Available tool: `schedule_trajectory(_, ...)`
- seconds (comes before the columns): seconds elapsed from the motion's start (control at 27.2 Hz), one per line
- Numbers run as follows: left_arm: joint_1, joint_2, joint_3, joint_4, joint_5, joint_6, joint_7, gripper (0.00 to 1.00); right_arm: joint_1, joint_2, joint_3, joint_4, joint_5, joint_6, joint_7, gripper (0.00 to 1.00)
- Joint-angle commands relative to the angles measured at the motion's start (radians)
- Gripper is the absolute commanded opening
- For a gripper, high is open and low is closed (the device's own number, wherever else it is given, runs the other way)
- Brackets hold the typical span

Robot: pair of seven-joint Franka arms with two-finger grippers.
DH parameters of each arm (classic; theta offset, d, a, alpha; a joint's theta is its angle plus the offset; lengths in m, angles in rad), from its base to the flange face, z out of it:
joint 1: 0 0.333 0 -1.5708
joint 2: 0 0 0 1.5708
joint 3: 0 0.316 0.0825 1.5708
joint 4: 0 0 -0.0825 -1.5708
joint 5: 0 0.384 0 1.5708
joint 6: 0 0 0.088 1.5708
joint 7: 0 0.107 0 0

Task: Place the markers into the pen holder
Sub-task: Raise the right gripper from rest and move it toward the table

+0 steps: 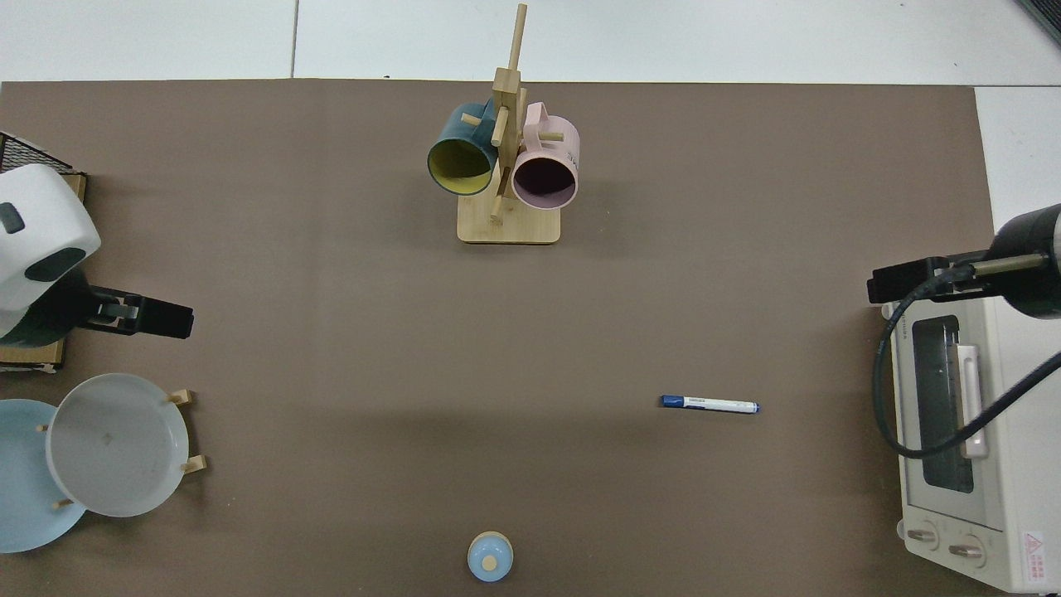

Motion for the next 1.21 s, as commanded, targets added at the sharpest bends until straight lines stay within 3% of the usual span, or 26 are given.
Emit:
schedule_trajectory(0.0, -0.003, -0.030, 0.008, -0.033, -0.014, 0.003, 0.012, 1.00, -0.010, -0.012, 0.012, -0.003, 0.005, -0.009, -0.031, 1.00)
schedule_trajectory(0.33, -0.003, -0.031, 0.008, -0.034, -0.016, -0.005, 0.018, 1.00, -0.010, -0.015, 0.012, -0.009, 0.007, -0.015, -0.031, 1.00)
schedule_trajectory(0.7, -0.003, -0.031, 0.008, -0.034, -0.016, -0.005, 0.024, 1.00, 0.007, -0.049, 0.017, -0.084, 0.007, 0.003, -0.031, 1.00)
schedule_trajectory(1.17, -0.003, -0.031, 0.008, -0.035, -0.014, -0.003, 0.026, 1.00, 0.019, -0.043, 0.021, -0.089, 0.007, 0.003, -0.025, 1.00)
